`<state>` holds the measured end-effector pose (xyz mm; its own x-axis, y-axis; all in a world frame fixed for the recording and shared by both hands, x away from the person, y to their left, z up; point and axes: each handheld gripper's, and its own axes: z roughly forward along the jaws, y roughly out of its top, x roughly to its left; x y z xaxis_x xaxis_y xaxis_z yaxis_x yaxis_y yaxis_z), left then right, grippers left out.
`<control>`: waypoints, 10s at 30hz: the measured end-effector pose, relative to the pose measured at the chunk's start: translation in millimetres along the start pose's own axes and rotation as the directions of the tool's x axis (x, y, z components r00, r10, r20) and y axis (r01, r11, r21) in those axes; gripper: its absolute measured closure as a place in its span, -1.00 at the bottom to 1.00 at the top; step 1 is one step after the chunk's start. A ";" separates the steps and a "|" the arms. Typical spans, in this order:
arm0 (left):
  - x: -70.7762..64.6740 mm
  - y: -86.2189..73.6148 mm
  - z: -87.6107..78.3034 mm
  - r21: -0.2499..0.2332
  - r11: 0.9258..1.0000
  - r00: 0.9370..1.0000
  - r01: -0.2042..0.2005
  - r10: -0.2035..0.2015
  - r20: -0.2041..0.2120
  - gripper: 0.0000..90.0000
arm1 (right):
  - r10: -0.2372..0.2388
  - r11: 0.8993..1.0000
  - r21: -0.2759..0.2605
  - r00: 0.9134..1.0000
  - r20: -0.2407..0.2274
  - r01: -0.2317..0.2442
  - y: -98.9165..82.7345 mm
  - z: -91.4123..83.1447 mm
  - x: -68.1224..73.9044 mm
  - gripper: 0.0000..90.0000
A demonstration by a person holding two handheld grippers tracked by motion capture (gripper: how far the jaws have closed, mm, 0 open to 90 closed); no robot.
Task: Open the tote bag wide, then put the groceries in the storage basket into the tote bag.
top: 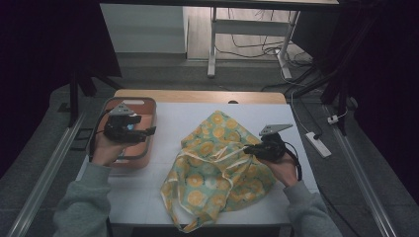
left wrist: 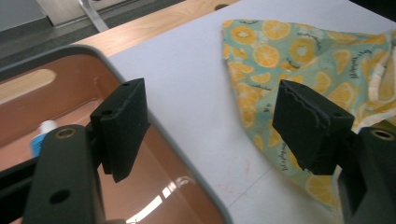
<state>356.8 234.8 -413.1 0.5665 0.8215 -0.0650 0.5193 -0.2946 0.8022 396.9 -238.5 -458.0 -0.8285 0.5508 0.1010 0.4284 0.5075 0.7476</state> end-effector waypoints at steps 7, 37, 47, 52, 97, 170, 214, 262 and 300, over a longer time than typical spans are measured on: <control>21.1 -6.8 -5.5 0.010 0.998 0.996 0.057 -0.056 -0.070 -0.40 | -0.012 1.000 0.010 1.000 -0.001 0.012 -0.2 1.1 3.4 0.90; 89.8 -27.9 78.4 0.357 0.910 0.924 0.212 -0.067 -0.377 -0.33 | 0.004 0.999 0.035 1.000 0.007 -0.005 -9.0 1.5 4.2 0.90; 96.9 -36.9 91.7 0.429 0.866 0.926 0.256 -0.092 -0.367 -0.24 | 0.010 0.999 0.040 1.000 0.010 -0.011 -10.7 2.9 3.3 0.90; 99.8 -39.6 94.1 0.444 0.849 0.918 0.288 -0.113 -0.379 -0.03 | 0.010 0.999 0.041 1.000 0.009 -0.011 -11.0 2.8 2.6 0.90; 83.5 -3.5 0.1 -0.042 0.966 0.957 0.254 -0.257 -0.137 0.65 | 0.008 1.000 0.026 1.000 0.018 -0.009 -10.5 -0.1 3.3 0.90; -76.8 21.0 14.4 -0.052 0.989 0.868 -0.139 0.147 0.473 0.66 | -0.011 1.000 -0.020 1.000 0.017 0.011 8.1 1.2 3.9 0.90; -157.7 -10.0 85.0 0.273 0.830 0.827 -0.487 0.337 0.450 0.66 | -0.002 0.996 -0.086 1.000 0.022 0.003 16.4 -13.1 1.1 0.90; -200.6 8.3 143.4 0.255 0.840 0.838 -0.478 0.350 0.418 0.16 | -0.008 0.993 -0.116 1.000 -0.024 0.005 22.5 -14.5 10.7 0.90; -66.5 5.4 37.7 0.115 0.973 0.963 -0.199 0.172 0.206 -0.07 | -0.025 0.998 -0.057 1.000 -0.016 0.024 9.4 -8.4 17.2 0.40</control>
<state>346.1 160.2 -426.8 0.7669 0.6400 -0.0468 0.4667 -0.5062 0.7252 383.7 -229.8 -443.7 -0.8446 0.5273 0.0922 0.3870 0.4823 0.7859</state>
